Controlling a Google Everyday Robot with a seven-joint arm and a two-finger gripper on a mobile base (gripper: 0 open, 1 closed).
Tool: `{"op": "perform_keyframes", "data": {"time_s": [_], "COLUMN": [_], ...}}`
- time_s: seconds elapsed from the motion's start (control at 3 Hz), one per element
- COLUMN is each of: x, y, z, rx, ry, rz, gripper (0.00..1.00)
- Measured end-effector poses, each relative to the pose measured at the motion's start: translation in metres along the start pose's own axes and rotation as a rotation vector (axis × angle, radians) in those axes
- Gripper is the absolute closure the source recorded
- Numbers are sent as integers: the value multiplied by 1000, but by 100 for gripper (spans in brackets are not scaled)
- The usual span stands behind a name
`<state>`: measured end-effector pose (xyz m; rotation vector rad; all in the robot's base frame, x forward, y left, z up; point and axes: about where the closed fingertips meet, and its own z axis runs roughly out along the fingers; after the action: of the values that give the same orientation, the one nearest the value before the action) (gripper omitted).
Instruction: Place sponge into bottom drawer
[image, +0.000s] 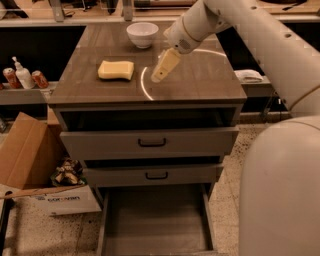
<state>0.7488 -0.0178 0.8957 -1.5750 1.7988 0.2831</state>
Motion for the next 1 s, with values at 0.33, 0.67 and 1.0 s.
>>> {"op": "perform_keyframes", "data": {"time_s": [0.33, 0.67, 1.0], "x": [-15, -30, -36], "y": [-1, 3, 5], "z": [24, 49, 70], "rx": [-16, -57, -93], "ry": [-39, -83, -126], "rz": [40, 62, 85], "gripper": [0, 0, 0]}}
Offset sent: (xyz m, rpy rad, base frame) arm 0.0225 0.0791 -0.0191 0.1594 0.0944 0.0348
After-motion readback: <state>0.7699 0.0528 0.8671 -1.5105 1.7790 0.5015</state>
